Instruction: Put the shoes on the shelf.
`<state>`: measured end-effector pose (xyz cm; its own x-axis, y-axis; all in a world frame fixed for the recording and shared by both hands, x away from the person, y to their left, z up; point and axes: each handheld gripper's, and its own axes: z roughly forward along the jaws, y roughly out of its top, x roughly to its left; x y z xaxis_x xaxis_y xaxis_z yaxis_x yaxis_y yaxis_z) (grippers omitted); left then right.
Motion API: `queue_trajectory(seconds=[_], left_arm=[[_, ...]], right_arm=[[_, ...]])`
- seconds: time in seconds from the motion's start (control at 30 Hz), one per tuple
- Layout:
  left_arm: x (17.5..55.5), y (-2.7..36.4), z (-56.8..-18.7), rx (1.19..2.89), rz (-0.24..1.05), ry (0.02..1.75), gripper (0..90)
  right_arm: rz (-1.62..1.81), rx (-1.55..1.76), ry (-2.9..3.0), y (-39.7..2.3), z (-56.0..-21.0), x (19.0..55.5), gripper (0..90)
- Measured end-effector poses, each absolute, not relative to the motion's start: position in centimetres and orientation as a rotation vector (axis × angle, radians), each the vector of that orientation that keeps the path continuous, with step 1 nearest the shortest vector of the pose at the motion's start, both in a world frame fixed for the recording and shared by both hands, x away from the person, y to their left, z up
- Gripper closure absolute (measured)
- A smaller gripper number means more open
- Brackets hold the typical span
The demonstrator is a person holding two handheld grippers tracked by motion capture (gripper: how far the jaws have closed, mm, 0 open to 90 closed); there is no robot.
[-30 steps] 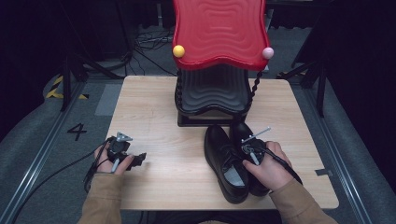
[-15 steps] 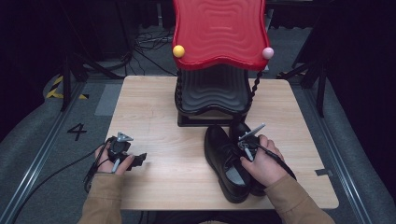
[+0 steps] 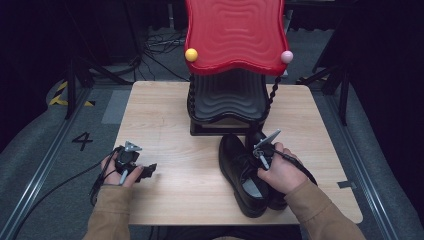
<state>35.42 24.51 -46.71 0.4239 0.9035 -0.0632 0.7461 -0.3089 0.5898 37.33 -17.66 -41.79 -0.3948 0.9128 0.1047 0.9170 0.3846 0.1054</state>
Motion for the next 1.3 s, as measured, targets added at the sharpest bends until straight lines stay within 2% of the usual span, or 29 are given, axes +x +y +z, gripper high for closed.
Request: queue_trajectory(seconds=[0.67, 0.83, 1.3], left_arm=[[35.4, 24.8, -46.5, 2.130, 0.370, 1.394, 18.2], [35.4, 24.9, -46.5, 2.134, 0.370, 1.389, 18.2], [35.4, 25.0, -46.5, 2.123, 0.376, 1.392, 18.1]], right_arm=[[-0.237, -1.777, -2.471, -18.1, -40.8, 37.1, 82.6], [-0.252, -1.752, -2.469, -18.0, -39.7, 36.4, 82.5], [-0.291, -1.672, -2.523, -18.5, -33.3, 34.4, 82.4]])
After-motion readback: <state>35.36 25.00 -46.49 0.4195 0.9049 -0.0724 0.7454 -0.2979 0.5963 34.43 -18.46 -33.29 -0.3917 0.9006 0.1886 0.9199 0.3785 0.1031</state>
